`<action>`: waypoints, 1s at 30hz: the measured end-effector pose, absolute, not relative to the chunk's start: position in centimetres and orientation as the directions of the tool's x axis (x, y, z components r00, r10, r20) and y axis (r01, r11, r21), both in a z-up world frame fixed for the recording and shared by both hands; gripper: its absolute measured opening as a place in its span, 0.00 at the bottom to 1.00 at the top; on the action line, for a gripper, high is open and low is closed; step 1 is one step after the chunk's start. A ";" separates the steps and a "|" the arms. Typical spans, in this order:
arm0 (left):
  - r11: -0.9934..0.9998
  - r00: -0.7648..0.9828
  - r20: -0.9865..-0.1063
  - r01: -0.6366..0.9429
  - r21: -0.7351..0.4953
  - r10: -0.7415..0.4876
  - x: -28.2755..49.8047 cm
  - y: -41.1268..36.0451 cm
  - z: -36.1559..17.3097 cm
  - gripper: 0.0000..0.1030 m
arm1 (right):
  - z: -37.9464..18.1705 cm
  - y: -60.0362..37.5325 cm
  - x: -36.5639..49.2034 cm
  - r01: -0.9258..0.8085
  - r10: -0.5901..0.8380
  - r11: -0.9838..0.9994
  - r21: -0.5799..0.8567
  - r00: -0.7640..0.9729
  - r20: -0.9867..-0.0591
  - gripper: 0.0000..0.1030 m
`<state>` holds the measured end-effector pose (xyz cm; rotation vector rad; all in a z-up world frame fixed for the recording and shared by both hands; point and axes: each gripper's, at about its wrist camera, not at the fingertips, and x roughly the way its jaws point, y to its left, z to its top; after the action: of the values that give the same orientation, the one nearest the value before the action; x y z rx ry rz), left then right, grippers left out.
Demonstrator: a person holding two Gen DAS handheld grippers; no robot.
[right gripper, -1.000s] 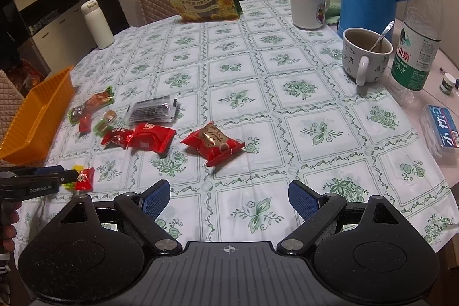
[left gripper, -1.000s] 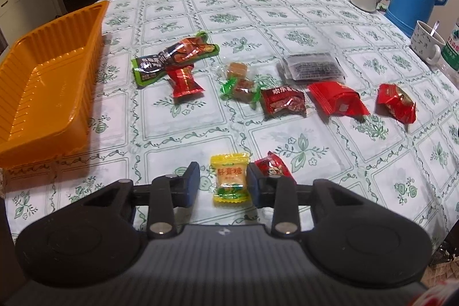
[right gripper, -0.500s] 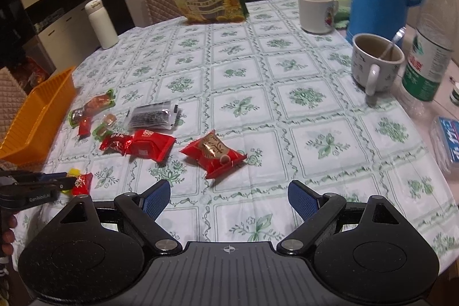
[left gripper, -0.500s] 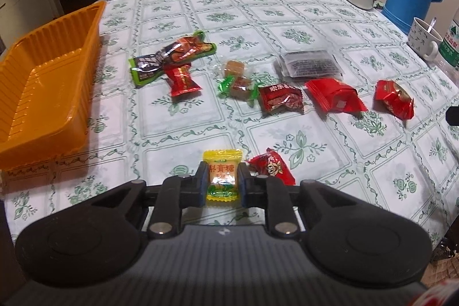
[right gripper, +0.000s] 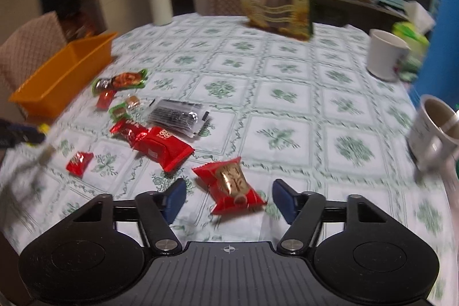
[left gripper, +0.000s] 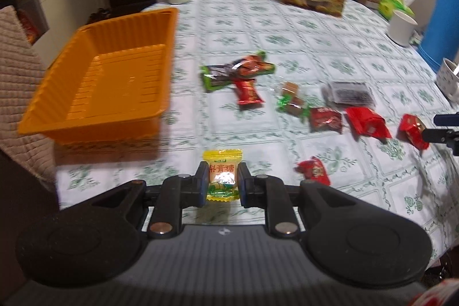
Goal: Organize snacks
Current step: 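Carry yellow candy into orange tray with left gripper while right gripper drops red candy in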
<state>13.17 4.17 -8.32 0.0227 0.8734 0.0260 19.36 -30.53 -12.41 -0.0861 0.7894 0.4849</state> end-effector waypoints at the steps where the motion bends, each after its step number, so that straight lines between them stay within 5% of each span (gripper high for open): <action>1: 0.999 0.643 -0.764 -0.028 0.034 0.043 12.9 4.5 -8.2 0.18 | -12.7 -30.4 19.8 -0.466 0.390 0.880 0.096 0.590 -0.707 0.56; 13: 0.987 0.651 -0.746 -0.148 0.058 0.141 10.2 7.3 -6.5 0.18 | -14.2 -29.4 21.9 -0.553 0.410 0.830 0.070 0.522 -0.748 0.27; 30: 0.993 0.714 -0.692 -0.115 0.036 0.108 13.4 15.3 -3.2 0.18 | -7.3 -23.0 20.3 -0.448 0.494 0.855 0.260 0.552 -0.672 0.24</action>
<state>13.36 15.28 -3.23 -0.0095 0.7663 0.1236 20.30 -23.01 -7.26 0.0606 0.8130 0.5575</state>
